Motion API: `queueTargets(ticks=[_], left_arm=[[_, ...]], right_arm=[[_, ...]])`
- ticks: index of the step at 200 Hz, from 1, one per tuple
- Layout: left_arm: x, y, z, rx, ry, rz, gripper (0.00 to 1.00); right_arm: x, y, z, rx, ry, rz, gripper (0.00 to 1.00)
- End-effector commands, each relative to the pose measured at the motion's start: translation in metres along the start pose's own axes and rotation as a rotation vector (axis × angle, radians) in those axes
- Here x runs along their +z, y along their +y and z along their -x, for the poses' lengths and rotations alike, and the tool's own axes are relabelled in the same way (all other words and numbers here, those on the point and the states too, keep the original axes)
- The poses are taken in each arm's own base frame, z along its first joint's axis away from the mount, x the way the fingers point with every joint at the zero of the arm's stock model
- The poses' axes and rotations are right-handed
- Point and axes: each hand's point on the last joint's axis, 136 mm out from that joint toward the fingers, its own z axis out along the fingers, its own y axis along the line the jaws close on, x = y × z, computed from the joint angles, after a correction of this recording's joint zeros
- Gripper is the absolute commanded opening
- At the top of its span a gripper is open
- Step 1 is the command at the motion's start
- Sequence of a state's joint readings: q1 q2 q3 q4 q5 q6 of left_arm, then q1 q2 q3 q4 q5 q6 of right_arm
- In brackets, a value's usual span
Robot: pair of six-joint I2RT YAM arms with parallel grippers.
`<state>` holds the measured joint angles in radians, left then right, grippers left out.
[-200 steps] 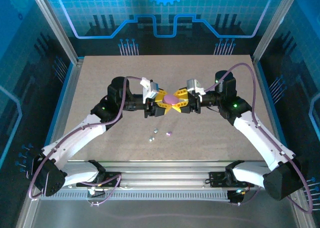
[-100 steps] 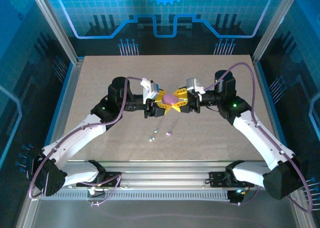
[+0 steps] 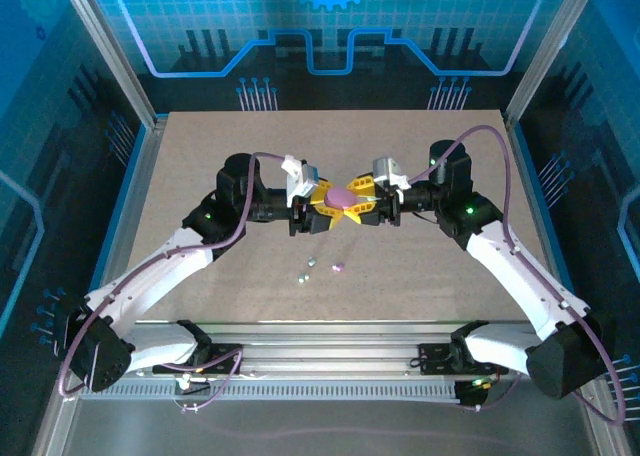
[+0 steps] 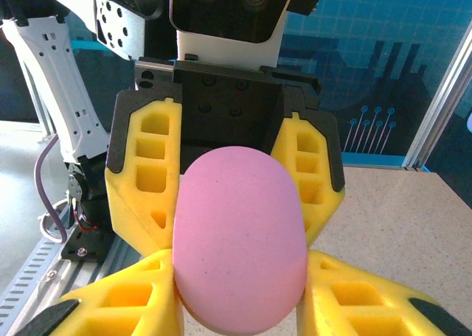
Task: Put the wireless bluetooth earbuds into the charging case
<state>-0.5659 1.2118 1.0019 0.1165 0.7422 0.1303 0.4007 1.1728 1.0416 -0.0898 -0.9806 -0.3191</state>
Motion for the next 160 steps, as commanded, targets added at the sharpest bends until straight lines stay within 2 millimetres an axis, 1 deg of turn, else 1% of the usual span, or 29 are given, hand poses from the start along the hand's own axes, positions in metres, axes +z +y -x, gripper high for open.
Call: queueTargets(ticks=[1,35,64,92,104,120,160], left_arm=[[0.0001,-0.0089,0.0141,0.039,-0.049,-0.044,0.49],[-0.0003,-0.0093,0.0128,0.041,-0.041,-0.044,0.47],[-0.0015,-0.0093,0.0122,0.052,-0.041,-0.035,0.51],[-0.0022,-0.0077,0.0101,0.057,-0.033,-0.022,0.51],[-0.0023,-0.0076,0.0091,0.060,-0.030,-0.020,0.49],[-0.0024,-0.0087,0.0095,0.060,-0.029,-0.026,0.45],[-0.0022,-0.0094,0.0053,0.064,-0.017,-0.031,0.45]], right_arm=[[0.0018,0.0057,0.0040,-0.045,0.006,0.010,0.38],[0.0010,0.0076,0.0039,-0.058,0.007,0.012,0.38],[-0.0006,0.0067,0.0035,-0.060,0.013,0.000,0.38],[-0.0004,0.0062,0.0051,-0.050,0.010,0.004,0.37],[-0.0001,0.0056,0.0048,-0.042,0.010,0.005,0.37],[0.0007,0.0056,0.0056,-0.032,0.005,0.012,0.38],[0.0016,0.0027,0.0114,-0.010,-0.020,0.009,0.38]])
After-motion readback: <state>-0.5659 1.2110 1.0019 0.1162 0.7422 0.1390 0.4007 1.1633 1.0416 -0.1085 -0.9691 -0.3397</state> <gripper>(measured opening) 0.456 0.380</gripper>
